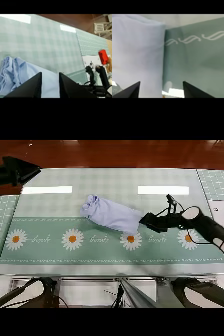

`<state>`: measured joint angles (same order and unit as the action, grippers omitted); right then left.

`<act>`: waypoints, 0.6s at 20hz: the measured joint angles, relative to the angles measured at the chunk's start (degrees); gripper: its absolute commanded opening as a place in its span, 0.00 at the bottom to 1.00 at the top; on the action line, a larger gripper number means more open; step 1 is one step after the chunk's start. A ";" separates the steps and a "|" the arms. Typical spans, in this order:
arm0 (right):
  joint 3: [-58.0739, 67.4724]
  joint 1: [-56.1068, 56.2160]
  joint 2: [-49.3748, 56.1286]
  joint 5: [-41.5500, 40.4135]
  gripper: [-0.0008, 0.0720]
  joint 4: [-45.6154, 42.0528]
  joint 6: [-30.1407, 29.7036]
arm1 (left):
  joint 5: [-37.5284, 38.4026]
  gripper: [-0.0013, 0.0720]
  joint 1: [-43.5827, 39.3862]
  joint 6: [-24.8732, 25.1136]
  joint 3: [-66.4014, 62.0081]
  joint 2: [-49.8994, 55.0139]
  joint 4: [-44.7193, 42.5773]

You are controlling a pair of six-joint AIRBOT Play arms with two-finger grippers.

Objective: Fold the shirts.

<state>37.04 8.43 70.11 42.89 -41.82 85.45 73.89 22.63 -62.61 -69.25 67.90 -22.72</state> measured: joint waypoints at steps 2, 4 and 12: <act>-1.84 3.56 1.38 -6.43 0.82 6.05 -1.27 | 1.27 0.39 0.11 -0.57 0.00 -0.02 -0.20; -2.89 7.04 3.54 -12.04 0.33 11.91 -2.14 | 1.57 0.39 -0.04 -1.11 0.00 -0.02 -0.28; 0.81 1.95 -5.99 -10.64 0.05 11.98 -7.85 | 1.27 0.38 -1.75 -1.64 0.09 0.26 -0.94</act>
<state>37.85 10.37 64.12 32.25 -29.85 77.60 75.16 20.88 -64.25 -69.17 68.16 -23.66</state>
